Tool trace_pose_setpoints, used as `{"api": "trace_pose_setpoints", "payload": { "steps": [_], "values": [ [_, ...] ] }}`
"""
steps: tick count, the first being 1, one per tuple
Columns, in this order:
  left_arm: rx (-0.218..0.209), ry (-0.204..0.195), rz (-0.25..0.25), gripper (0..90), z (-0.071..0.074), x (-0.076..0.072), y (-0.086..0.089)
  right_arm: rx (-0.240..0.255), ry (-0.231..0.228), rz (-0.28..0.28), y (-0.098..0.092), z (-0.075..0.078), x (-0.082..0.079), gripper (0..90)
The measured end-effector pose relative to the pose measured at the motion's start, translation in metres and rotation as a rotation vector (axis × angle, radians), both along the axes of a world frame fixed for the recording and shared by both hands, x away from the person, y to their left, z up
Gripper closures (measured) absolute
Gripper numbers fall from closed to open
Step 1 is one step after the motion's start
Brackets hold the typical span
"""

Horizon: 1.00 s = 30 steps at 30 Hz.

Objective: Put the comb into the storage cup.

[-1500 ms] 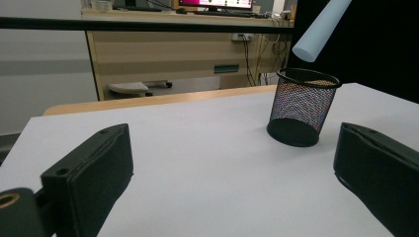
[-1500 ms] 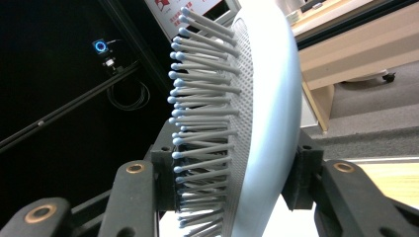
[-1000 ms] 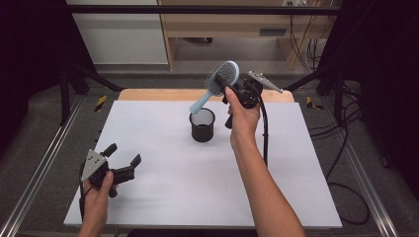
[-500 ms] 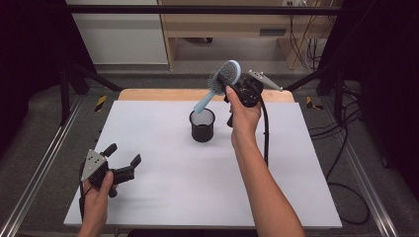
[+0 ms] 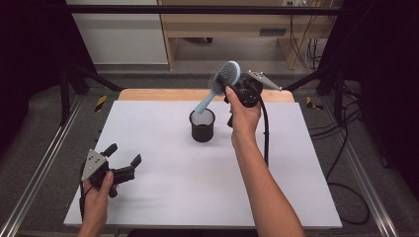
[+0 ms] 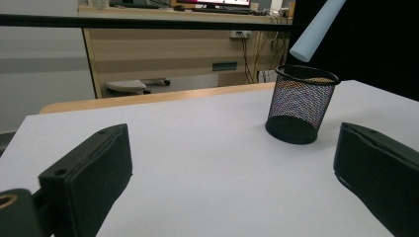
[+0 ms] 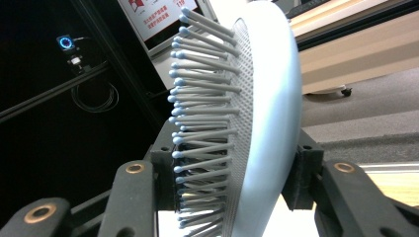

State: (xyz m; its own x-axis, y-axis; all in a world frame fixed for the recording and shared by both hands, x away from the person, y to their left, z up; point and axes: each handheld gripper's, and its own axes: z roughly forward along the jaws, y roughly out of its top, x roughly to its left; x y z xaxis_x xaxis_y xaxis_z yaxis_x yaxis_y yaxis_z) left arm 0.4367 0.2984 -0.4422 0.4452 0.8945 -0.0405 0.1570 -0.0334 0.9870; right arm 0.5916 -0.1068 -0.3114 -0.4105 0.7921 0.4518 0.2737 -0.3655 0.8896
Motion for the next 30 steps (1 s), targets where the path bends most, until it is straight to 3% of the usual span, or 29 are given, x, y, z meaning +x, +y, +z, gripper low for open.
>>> {"api": "trace_pose_setpoints", "payload": {
  "steps": [16,30],
  "values": [
    [-0.001,0.004,-0.011,1.6,0.000,0.000,-0.001,-0.037,0.002,-0.005,0.002,-0.004,0.002,51.9],
    [0.000,0.003,-0.015,1.6,0.000,0.000,-0.001,-0.118,0.006,-0.013,0.011,-0.021,-0.001,51.6]
  ]
}}
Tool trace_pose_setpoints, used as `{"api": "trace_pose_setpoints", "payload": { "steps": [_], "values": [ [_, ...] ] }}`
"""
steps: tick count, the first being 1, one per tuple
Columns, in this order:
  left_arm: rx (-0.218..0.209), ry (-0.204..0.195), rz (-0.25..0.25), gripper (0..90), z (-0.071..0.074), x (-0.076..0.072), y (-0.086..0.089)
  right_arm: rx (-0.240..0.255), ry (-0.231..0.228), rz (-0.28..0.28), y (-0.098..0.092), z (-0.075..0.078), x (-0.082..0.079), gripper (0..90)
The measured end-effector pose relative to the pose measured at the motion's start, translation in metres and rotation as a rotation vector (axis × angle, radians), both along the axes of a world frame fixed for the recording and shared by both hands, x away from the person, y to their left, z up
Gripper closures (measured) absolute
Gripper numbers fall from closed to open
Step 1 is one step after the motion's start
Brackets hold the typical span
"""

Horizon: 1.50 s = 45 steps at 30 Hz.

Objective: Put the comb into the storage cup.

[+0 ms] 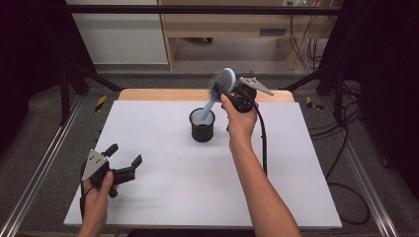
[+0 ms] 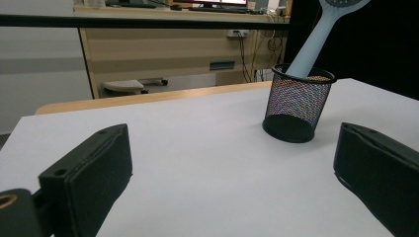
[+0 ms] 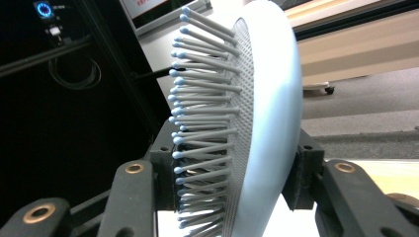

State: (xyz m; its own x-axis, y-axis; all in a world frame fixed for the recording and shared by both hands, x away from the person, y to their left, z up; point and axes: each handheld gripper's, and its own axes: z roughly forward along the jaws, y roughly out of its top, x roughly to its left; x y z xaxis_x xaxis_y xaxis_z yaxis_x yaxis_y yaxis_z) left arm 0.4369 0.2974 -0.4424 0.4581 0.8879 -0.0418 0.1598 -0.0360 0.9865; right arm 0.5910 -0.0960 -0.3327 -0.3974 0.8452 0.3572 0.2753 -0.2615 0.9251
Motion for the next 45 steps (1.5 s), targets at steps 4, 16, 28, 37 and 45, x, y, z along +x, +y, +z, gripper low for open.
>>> {"api": "trace_pose_setpoints", "payload": {
  "steps": [4,16,28,37,45],
  "values": [
    [0.000,-0.002,0.000,1.6,0.000,0.000,0.000,-0.011,0.020,0.008,0.003,-0.007,0.000,51.6],
    [-0.004,-0.008,0.002,1.6,0.000,0.001,0.005,-0.038,0.049,0.021,0.011,-0.023,0.002,51.3],
    [-0.002,-0.009,-0.001,1.6,0.000,0.001,0.006,-0.037,0.080,0.020,0.019,-0.037,0.003,51.1],
    [-0.002,-0.007,-0.006,1.6,0.000,0.001,0.005,-0.037,0.101,0.013,0.022,-0.046,0.003,51.0],
    [-0.001,-0.006,-0.008,1.7,0.000,0.002,0.005,-0.024,0.114,0.018,0.022,-0.051,0.004,50.9]
  ]
}}
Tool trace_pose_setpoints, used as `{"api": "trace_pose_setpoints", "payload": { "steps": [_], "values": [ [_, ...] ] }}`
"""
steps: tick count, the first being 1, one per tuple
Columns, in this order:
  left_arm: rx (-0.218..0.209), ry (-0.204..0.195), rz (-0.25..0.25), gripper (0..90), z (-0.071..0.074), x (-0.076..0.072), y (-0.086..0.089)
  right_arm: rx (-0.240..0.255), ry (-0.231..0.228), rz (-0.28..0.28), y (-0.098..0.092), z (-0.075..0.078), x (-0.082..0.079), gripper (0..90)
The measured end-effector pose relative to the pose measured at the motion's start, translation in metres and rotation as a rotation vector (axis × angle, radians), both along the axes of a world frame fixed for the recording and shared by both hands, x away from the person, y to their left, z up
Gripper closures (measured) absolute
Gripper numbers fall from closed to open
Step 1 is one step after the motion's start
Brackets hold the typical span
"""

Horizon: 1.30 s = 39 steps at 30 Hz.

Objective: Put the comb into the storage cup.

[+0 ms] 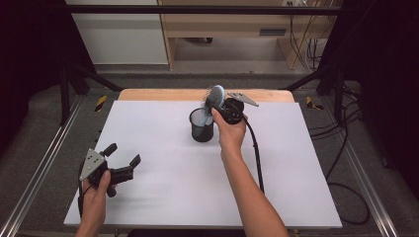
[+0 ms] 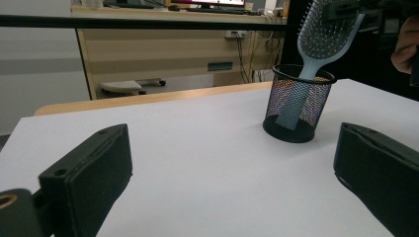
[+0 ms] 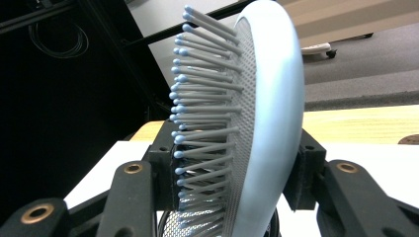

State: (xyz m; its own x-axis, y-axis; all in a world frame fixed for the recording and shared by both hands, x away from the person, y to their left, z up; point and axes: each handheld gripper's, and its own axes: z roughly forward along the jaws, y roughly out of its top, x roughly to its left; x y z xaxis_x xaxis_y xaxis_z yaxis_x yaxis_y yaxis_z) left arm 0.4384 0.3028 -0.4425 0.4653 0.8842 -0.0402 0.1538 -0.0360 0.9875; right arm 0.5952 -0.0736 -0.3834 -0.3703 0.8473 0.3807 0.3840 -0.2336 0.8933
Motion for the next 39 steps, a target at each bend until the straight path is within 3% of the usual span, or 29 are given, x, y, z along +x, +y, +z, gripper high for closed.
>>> {"api": "trace_pose_setpoints", "payload": {
  "steps": [39],
  "values": [
    [0.010,0.003,-0.009,1.6,0.000,0.000,-0.002,0.066,0.046,-0.018,-0.013,-0.007,0.004,48.7]
  ]
}}
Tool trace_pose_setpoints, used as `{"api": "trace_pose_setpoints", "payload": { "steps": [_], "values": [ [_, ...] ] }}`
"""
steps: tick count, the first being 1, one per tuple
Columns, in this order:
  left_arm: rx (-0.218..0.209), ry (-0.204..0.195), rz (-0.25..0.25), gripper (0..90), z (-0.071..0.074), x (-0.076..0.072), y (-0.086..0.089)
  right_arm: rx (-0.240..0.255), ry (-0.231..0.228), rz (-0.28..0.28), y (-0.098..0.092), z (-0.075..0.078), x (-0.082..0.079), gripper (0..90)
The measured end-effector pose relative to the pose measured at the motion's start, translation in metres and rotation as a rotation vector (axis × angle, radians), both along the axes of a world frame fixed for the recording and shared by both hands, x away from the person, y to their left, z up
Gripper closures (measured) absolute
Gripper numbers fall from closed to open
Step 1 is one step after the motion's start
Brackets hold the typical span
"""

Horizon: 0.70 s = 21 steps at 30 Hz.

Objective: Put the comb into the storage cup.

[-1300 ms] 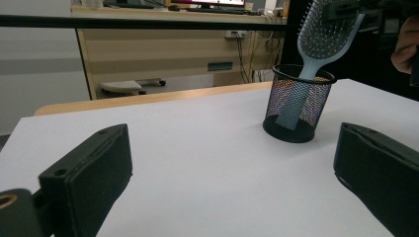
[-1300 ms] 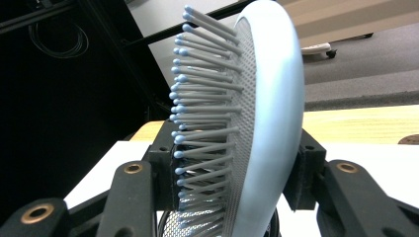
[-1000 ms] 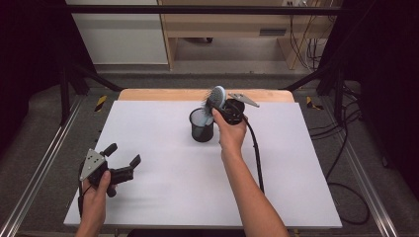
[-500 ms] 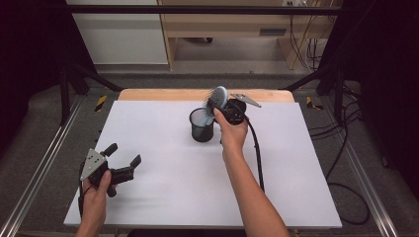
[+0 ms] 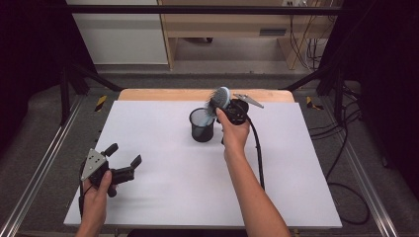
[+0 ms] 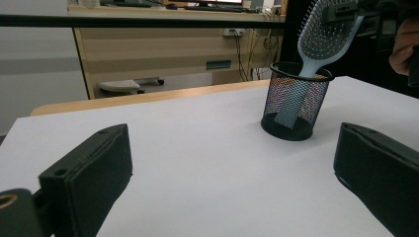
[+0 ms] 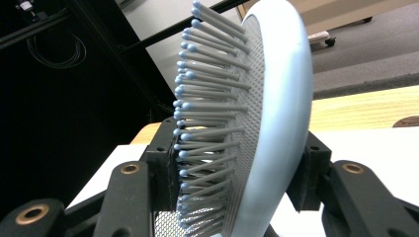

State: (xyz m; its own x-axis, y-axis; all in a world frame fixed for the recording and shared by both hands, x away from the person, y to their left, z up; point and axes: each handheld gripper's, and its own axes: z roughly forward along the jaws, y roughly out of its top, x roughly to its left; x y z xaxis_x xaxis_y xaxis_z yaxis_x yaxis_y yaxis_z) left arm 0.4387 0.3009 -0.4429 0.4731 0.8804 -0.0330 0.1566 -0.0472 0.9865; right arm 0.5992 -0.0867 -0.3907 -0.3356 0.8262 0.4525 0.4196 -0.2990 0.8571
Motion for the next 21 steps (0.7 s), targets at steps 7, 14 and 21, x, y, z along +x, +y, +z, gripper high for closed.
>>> {"api": "trace_pose_setpoints", "payload": {
  "steps": [7,14,21],
  "values": [
    [0.000,-0.001,0.000,1.7,0.0001,0.0000,0.0000,0.002,0.001,0.001,-0.0018,-0.0009,0.0005,48.3],
    [0.001,0.000,-0.001,1.7,0.0000,0.0000,0.0000,0.010,0.007,0.000,-0.0047,-0.0022,0.0014,47.6],
    [-0.001,0.001,-0.007,1.7,-0.0001,0.0002,-0.0005,0.020,0.016,-0.003,-0.0066,-0.0030,0.0016,47.2]
  ]
}}
